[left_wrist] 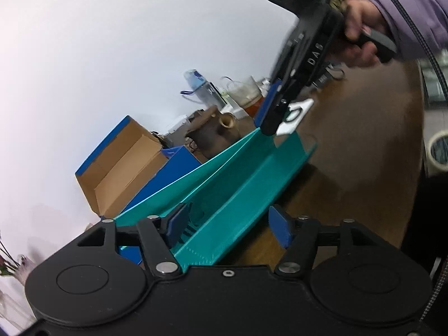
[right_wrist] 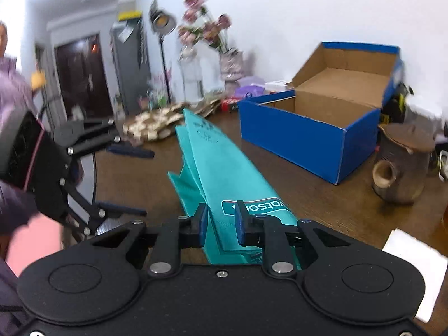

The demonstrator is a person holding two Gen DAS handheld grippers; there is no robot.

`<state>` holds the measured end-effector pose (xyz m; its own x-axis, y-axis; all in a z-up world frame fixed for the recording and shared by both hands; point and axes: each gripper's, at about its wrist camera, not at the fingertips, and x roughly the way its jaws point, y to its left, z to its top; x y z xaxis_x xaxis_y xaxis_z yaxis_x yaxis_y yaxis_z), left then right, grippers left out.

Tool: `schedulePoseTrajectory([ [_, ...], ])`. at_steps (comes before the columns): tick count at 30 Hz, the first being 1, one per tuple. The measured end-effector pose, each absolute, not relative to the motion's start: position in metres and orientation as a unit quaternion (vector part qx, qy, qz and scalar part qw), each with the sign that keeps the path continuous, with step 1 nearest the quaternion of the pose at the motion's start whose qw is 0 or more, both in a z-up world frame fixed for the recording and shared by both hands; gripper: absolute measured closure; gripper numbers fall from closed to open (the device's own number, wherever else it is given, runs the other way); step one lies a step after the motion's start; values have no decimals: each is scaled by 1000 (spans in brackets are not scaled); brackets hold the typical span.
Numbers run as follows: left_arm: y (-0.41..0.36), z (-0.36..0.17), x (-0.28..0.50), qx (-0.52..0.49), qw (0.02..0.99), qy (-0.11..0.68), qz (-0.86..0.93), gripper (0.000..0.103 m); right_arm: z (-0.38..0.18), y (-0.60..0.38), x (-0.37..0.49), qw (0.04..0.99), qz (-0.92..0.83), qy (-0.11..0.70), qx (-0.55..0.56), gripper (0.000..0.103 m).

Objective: Fold shopping bag

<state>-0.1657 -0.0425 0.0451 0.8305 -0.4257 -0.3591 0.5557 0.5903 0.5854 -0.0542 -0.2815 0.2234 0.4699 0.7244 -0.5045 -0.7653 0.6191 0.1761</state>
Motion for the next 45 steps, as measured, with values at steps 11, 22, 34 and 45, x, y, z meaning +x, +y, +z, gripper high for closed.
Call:
schedulePoseTrajectory([
  [11, -63, 76, -92, 269, 919, 135, -256, 38, 234, -299, 15, 864, 411, 288, 23, 83],
  [22, -82, 17, -81, 317, 868, 259, -281, 61, 230, -302, 52, 890, 343, 298, 33, 78],
  [34, -75, 16, -114, 280, 877, 269, -283, 69, 199, -258, 22, 938, 214, 229, -146, 60],
  [45, -68, 17, -136, 261, 873, 277, -306, 69, 192, -199, -23, 915, 214, 94, -328, 59],
])
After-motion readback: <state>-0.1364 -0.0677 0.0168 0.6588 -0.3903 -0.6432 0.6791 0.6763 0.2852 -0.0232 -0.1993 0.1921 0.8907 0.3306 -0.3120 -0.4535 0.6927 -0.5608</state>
